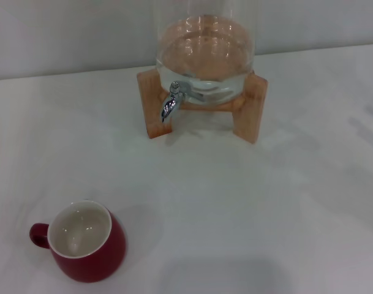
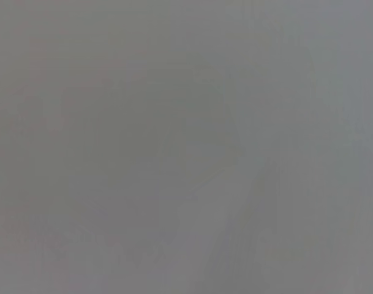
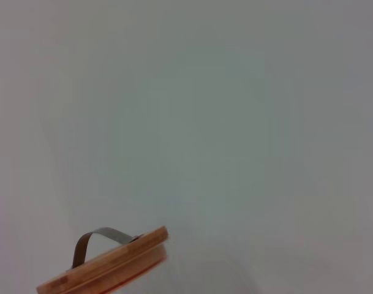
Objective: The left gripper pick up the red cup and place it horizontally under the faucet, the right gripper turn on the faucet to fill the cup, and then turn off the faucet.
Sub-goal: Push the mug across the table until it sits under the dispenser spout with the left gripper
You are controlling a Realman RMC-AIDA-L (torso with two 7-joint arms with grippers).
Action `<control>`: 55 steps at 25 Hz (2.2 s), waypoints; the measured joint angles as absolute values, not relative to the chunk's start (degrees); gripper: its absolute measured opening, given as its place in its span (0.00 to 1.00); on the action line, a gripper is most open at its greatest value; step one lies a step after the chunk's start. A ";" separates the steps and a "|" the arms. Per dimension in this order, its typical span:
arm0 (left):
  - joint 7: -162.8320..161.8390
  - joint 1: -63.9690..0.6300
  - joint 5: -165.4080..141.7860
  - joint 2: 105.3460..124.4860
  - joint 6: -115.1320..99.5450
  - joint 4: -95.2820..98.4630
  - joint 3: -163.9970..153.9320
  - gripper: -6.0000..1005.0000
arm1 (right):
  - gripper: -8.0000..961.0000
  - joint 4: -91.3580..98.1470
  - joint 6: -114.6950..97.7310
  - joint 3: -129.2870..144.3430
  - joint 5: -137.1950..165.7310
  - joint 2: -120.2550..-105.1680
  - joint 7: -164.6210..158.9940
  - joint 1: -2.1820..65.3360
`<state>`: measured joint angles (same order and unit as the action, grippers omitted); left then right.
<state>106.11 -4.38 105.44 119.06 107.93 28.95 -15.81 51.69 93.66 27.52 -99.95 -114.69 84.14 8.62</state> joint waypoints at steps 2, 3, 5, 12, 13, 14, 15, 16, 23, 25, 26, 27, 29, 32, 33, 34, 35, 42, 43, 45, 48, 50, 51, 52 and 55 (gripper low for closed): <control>106.12 -4.50 105.40 119.04 107.93 28.97 -16.05 0.84 | 0.69 51.69 93.66 27.50 -99.94 -114.69 84.11 8.65; 106.12 -4.54 105.37 119.01 107.93 28.98 -16.11 0.84 | 0.69 51.68 93.68 27.50 -99.93 -114.69 84.06 8.66; 106.14 -4.56 105.22 118.97 107.86 28.99 -16.11 0.84 | 0.69 51.66 93.71 27.50 -99.92 -114.69 83.98 8.67; 111.20 -5.11 100.28 118.99 107.73 29.43 -16.28 0.84 | 0.69 51.74 93.47 28.00 -98.74 -114.70 84.28 8.98; 114.39 -5.30 98.40 119.02 107.80 29.40 -16.27 0.84 | 0.69 51.78 93.42 28.02 -98.30 -114.70 84.46 9.05; 117.51 -5.46 96.64 119.09 107.82 29.22 -16.27 0.84 | 0.69 51.80 93.40 28.05 -97.94 -114.70 84.58 9.17; 120.28 -5.55 95.22 119.19 107.73 28.75 -16.27 0.84 | 0.69 51.81 93.38 28.06 -97.57 -114.70 84.69 9.27; 122.89 -5.68 94.24 119.25 107.42 27.95 -16.26 0.84 | 0.69 51.83 93.37 28.06 -97.24 -114.70 84.75 9.37; 125.37 -5.97 93.23 119.18 105.97 24.45 -16.17 0.84 | 0.69 51.86 93.25 28.05 -96.85 -114.70 84.81 9.49; 123.81 -6.00 93.39 119.15 105.97 24.63 -16.15 0.84 | 0.69 51.86 93.22 28.06 -96.84 -114.70 84.81 9.50; 122.62 -6.14 93.40 119.11 105.90 24.75 -16.15 0.84 | 0.69 51.86 93.20 28.08 -96.84 -114.70 84.81 9.52; 121.10 -6.30 93.32 119.04 105.63 24.91 -16.16 0.84 | 0.69 51.86 93.18 28.08 -96.84 -114.70 84.81 9.53; 117.77 -6.87 92.43 118.88 104.68 25.84 -16.19 0.84 | 0.69 51.86 93.16 28.10 -96.84 -114.70 84.81 9.56; 115.11 -7.92 89.02 118.89 102.66 27.59 -16.22 0.84 | 0.69 51.86 92.90 28.12 -96.84 -114.70 84.81 9.62; 114.80 -8.24 87.72 118.97 101.77 27.87 -16.24 0.84 | 0.69 51.86 92.79 28.12 -96.84 -114.70 84.81 9.64; 114.80 -8.57 86.53 119.03 100.55 27.86 -16.25 0.84 | 0.69 51.86 92.59 28.12 -96.84 -114.69 84.81 9.66; 115.05 -8.86 85.47 119.11 99.09 27.63 -16.25 0.84 | 0.69 51.86 92.38 28.12 -96.84 -114.70 84.81 9.67; 121.84 -9.49 81.79 119.36 93.31 22.25 -16.26 0.84 | 0.69 51.86 91.24 28.13 -96.84 -114.70 84.79 9.85; 123.47 -9.50 81.76 119.36 92.96 21.39 -16.26 0.84 | 0.69 51.86 91.17 28.13 -96.84 -114.70 84.76 9.95; 126.38 -9.43 81.79 119.36 92.60 19.69 -16.19 0.84 | 0.69 51.86 91.09 28.12 -96.85 -114.70 84.65 10.28; 129.22 -9.38 81.92 119.41 92.40 18.03 -16.06 0.84 | 0.69 51.86 90.99 27.88 -96.85 -114.70 84.57 10.65; 133.45 -9.21 82.17 119.45 92.32 16.08 -15.86 0.84 | 0.69 51.86 90.91 27.78 -96.85 -114.70 84.55 10.87; 135.81 -9.13 82.36 119.45 92.29 14.99 -15.77 0.84 | 0.69 51.85 90.86 27.77 -96.85 -114.69 84.54 10.97; 137.67 -9.08 82.47 119.47 92.23 14.15 -15.76 0.84 | 0.69 51.85 90.79 27.75 -96.85 -114.70 84.53 11.03; 143.10 -9.05 83.20 119.48 91.46 11.15 -15.72 0.84 | 0.69 51.78 90.42 27.71 -96.85 -114.69 84.52 11.07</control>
